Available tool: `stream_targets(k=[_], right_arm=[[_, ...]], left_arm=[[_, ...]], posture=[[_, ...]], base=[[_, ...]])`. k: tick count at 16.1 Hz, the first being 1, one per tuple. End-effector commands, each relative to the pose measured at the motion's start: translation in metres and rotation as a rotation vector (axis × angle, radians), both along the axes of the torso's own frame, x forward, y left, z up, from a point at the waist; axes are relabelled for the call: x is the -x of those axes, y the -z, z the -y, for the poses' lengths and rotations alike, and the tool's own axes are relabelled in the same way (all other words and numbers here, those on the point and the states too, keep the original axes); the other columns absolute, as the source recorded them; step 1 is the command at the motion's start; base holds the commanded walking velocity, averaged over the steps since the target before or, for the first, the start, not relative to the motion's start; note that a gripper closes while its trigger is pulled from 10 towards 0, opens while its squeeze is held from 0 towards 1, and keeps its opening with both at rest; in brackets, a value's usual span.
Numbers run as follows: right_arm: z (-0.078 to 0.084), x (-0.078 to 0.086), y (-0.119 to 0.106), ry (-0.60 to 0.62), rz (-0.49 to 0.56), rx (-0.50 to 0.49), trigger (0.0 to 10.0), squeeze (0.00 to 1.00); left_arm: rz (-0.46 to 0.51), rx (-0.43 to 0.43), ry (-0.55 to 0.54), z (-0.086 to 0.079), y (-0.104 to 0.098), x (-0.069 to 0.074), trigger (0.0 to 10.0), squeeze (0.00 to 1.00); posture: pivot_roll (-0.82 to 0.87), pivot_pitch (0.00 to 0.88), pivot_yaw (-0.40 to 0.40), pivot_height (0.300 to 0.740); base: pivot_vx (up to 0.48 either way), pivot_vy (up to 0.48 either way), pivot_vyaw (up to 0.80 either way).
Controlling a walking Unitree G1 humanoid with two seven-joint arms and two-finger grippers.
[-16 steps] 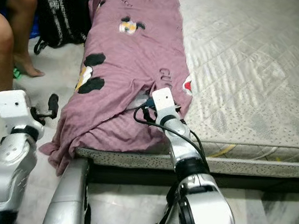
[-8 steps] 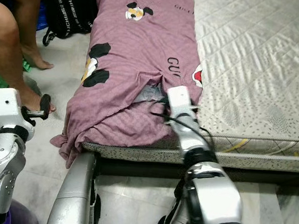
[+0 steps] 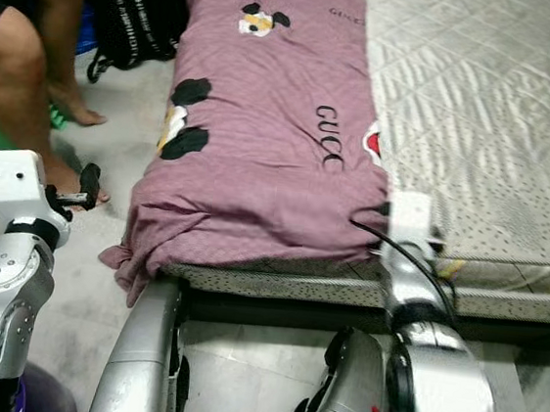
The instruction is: Clean up the room
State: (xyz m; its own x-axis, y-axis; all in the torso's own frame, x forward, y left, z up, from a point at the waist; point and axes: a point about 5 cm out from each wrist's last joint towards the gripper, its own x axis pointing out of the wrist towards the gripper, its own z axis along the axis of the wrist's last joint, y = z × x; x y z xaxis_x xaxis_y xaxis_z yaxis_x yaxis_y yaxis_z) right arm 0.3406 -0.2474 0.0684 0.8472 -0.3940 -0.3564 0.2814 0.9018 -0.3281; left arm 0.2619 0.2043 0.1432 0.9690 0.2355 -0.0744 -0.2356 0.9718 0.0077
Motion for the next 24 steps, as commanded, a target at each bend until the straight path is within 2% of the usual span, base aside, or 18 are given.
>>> stream_targets(k=[1, 2, 4, 6, 7, 8, 9, 10, 13, 15, 18, 19, 24], right_arm=[[0.024, 0.013, 0.004, 0.088, -0.016, 0.032, 10.0, 0.00], [0.030, 0.020, 0.009, 0.098, -0.020, 0.045, 10.0, 0.00], [0.036, 0.046, 0.026, 0.093, -0.045, 0.055, 10.0, 0.00], [0.035, 0.087, 0.046, 0.050, -0.098, 0.071, 10.0, 0.00], [0.035, 0.102, 0.051, 0.054, -0.117, 0.054, 10.0, 0.00], [0.035, 0.106, 0.051, 0.069, -0.114, 0.030, 10.0, 0.00], [0.033, 0.104, 0.045, 0.093, -0.059, -0.036, 10.0, 0.00], [0.028, 0.093, 0.035, 0.088, 0.022, -0.086, 10.0, 0.00], [-0.002, 0.056, 0.001, -0.069, 0.180, -0.168, 10.0, 0.00], [-0.013, 0.049, -0.005, -0.127, 0.198, -0.196, 10.0, 0.00], [-0.019, 0.046, -0.006, -0.154, 0.219, -0.238, 10.0, 0.00], [-0.019, 0.044, -0.008, -0.156, 0.231, -0.244, 0.0, 0.00], [-0.011, 0.031, -0.017, -0.103, 0.270, -0.241, 0.0, 0.00]], left_arm=[[-0.002, 0.011, -0.008, -0.001, 0.001, -0.001, 10.0, 0.00], [-0.007, 0.023, -0.012, -0.001, 0.002, -0.002, 10.0, 0.00], [-0.005, 0.030, -0.010, 0.000, 0.004, -0.006, 10.0, 0.00], [0.010, 0.046, 0.004, 0.003, 0.003, -0.012, 10.0, 0.00], [0.014, 0.053, 0.009, 0.005, 0.003, -0.015, 10.0, 0.00], [0.016, 0.059, 0.010, 0.006, 0.003, -0.016, 10.0, 0.00], [0.019, 0.069, 0.014, 0.008, 0.003, -0.019, 10.0, 0.00], [0.020, 0.076, 0.021, 0.011, 0.004, -0.021, 10.0, 0.00], [0.031, 0.088, 0.031, 0.015, 0.004, -0.025, 10.0, 0.00], [0.042, 0.088, 0.019, 0.012, 0.003, -0.027, 10.0, 0.00], [0.047, 0.093, 0.011, 0.011, 0.004, -0.028, 10.0, 0.00], [0.048, 0.097, 0.012, 0.012, 0.004, -0.028, 10.0, 0.00], [0.069, 0.096, 0.009, 0.009, 0.000, -0.034, 10.0, 0.00]], posture=[[0.16, 0.141, 0.020, 0.526], [0.15, 0.137, 0.018, 0.526], [0.12, 0.128, 0.017, 0.526], [0.10, 0.119, 0.015, 0.526], [0.09, 0.116, 0.015, 0.526], [0.08, 0.112, 0.016, 0.526], [0.07, 0.108, 0.017, 0.526], [0.06, 0.103, 0.018, 0.526], [0.07, 0.080, 0.011, 0.526], [0.08, 0.073, 0.004, 0.526], [0.08, 0.069, 0.004, 0.526], [0.08, 0.066, 0.004, 0.526], [0.08, 0.056, 0.000, 0.526]], base=[[0.000, 0.000, 0.00], [0.000, 0.000, 0.00], [0.000, 0.000, 0.00], [0.000, 0.000, 0.00], [0.000, 0.000, 0.00], [0.000, 0.000, 0.00], [0.000, 0.000, 0.00], [0.000, 0.000, 0.00], [0.000, 0.000, 0.00], [0.000, 0.000, 0.00], [0.000, 0.000, 0.00], [0.000, 0.000, 0.00], [0.000, 0.000, 0.00]])
